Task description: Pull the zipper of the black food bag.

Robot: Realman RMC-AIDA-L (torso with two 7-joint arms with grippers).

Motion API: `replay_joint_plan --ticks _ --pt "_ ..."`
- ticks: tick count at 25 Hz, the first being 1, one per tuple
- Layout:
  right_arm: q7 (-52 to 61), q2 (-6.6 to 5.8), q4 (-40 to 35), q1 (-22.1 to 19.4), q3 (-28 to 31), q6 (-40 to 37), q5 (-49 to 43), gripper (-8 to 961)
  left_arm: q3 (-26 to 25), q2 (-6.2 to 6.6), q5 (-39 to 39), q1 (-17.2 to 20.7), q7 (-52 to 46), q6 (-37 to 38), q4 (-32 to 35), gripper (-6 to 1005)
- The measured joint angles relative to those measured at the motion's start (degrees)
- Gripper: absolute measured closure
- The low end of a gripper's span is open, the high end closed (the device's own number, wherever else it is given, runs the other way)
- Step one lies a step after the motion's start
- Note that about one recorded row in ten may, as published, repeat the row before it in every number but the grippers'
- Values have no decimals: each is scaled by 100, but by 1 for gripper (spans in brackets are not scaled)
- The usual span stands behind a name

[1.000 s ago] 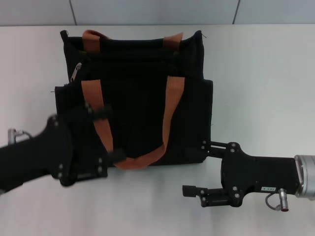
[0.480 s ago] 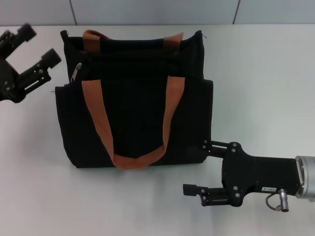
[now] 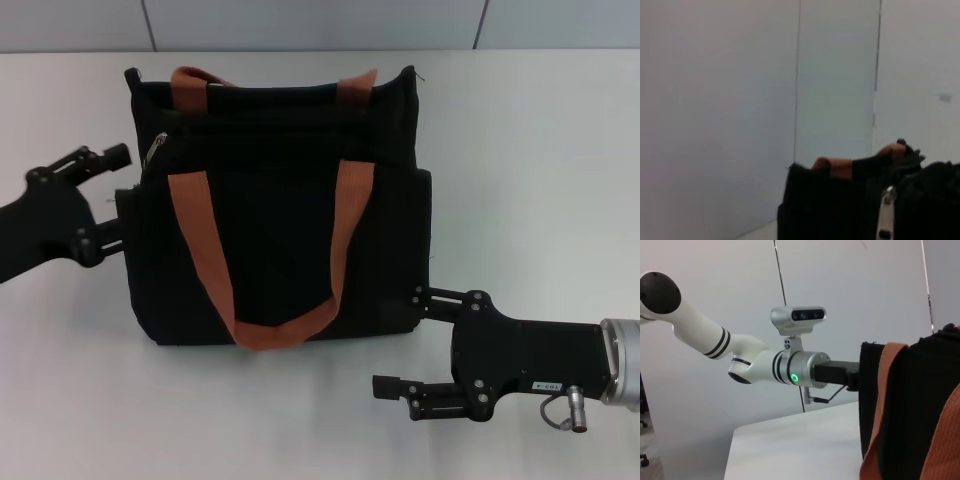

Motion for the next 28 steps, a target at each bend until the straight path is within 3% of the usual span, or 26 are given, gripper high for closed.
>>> replay_joint_plan --ticks 4,10,16,21,28 --pt "-2 0 0 2 0 -21 -1 164 -33 -175 161 -194 214 -689 34 250" --pt "-4 0 0 5 0 -57 -1 164 -278 -300 37 -239 395 -821 201 259" --pt "-5 3 1 5 0 -63 21 165 -490 -355 -255 -199 457 -693 226 484" --pt "-5 6 53 2 0 -129 150 164 -493 -355 -280 -168 497 -367 227 594" --pt "602 -15 45 30 0 -1259 1209 165 -481 -392 -319 -113 602 38 227 769"
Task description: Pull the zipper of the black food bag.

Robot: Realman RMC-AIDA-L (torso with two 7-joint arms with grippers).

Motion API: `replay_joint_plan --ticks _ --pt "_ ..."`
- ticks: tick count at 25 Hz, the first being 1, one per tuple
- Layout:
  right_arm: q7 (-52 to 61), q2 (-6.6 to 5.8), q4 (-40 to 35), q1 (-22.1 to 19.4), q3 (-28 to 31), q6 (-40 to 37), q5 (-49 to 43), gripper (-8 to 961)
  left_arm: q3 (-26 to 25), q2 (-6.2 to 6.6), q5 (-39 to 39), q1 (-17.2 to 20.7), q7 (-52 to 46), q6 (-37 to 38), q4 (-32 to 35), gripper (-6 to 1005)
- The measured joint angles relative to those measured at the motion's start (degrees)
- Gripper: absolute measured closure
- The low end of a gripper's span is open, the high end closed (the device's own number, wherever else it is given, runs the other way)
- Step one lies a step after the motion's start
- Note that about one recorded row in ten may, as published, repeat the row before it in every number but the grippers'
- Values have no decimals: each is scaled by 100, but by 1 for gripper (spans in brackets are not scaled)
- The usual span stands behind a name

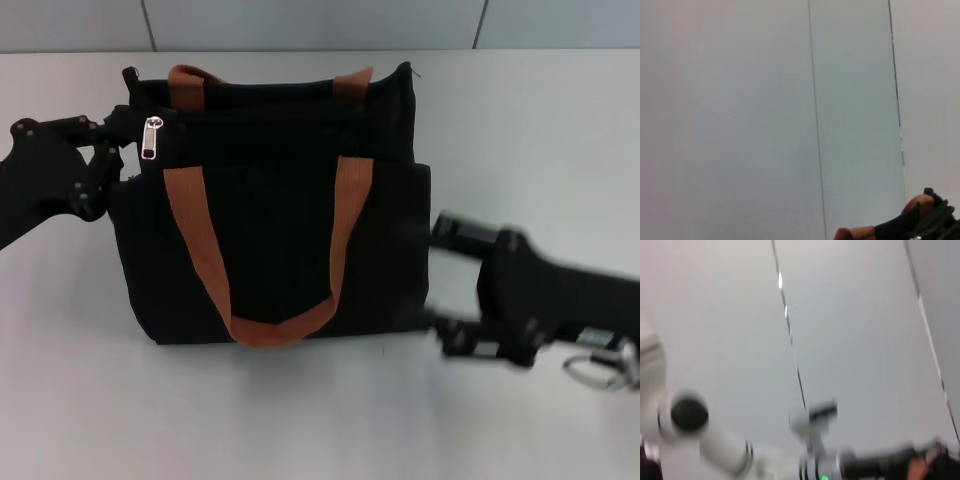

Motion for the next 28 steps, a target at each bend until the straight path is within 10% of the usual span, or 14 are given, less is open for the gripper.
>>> replay_joint_plan --ticks 4,28 --pt "1464 -17 -394 235 6 -140 397 166 -16 -59 -11 -10 2 15 -2 945" --pt "6936 -323 -1497 2913 -159 1808 -864 278 -21 -58 -64 -51 -31 14 0 975"
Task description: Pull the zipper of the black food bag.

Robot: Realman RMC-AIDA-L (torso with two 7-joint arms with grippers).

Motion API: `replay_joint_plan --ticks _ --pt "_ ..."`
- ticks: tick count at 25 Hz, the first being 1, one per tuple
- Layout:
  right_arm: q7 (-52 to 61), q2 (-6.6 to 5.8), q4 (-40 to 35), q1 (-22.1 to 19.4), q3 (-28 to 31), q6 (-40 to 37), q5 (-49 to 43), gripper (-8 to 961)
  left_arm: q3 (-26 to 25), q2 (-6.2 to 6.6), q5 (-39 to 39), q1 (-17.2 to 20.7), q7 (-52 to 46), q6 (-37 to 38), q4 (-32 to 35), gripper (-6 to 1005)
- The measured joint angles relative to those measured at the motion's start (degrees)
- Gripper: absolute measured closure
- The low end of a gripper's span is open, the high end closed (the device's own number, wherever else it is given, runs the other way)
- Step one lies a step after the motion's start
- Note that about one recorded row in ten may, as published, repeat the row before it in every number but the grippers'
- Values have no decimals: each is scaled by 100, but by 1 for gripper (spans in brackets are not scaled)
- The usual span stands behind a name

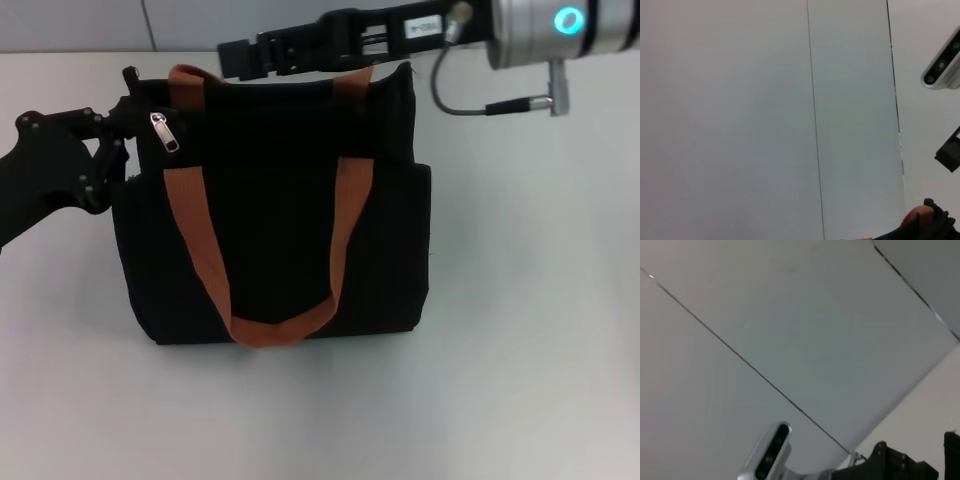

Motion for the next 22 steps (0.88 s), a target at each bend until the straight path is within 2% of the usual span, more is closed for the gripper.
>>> replay_joint_plan --ticks 2,4,11,22 --pt "300 28 0 216 1 49 -292 350 -1 5 -6 10 -15 16 0 974" --pt "352 38 1 259 -1 54 -368 420 0 5 -7 12 -16 24 0 973" --pt "632 201 1 550 -261 320 -852 642 0 2 -12 25 -13 32 -3 970" --pt "715 283 -13 774 -861 1004 -863 640 13 -7 -14 36 -20 44 -11 965"
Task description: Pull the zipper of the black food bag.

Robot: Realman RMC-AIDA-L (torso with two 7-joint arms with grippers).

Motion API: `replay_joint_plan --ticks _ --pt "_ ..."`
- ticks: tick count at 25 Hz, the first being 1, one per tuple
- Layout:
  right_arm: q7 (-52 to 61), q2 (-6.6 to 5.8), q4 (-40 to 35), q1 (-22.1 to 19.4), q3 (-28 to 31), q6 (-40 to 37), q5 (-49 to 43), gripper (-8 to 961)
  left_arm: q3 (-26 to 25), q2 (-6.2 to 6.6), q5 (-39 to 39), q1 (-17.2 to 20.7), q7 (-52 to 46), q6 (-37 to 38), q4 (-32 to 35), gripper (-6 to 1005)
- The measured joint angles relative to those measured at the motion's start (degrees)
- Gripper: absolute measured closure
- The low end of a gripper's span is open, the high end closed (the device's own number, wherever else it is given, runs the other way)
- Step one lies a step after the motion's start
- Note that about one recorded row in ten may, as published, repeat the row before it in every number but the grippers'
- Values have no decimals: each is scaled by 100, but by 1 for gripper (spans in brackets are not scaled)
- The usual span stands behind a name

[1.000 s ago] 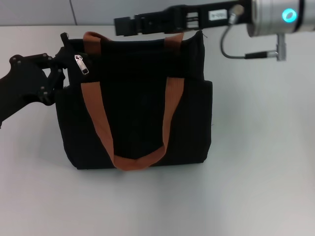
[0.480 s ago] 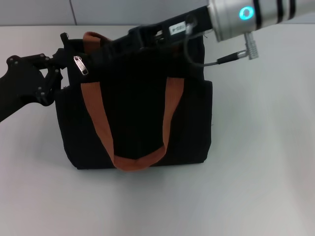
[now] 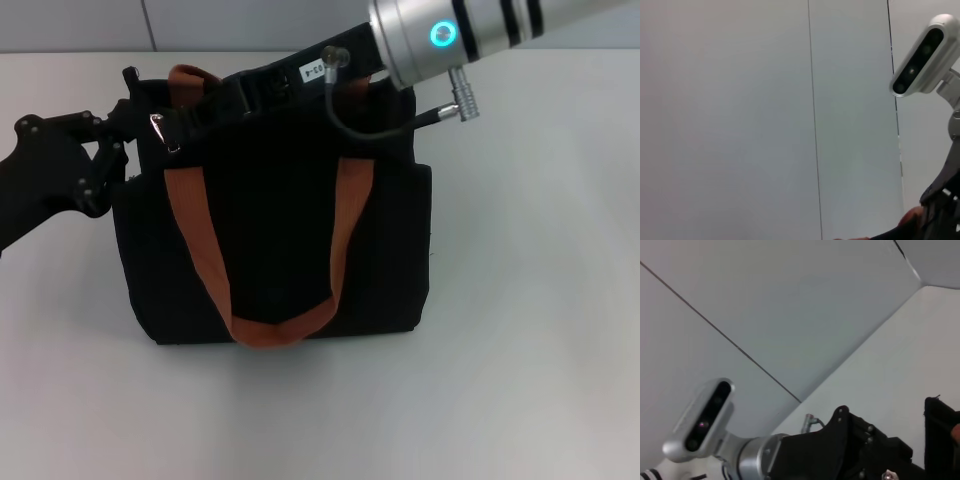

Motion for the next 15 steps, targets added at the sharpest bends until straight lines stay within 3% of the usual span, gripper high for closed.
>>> replay_joint_plan --ticks 15 --pt "20 35 -11 148 -266 385 -151 639 13 12 1 -22 -16 51 -4 958"
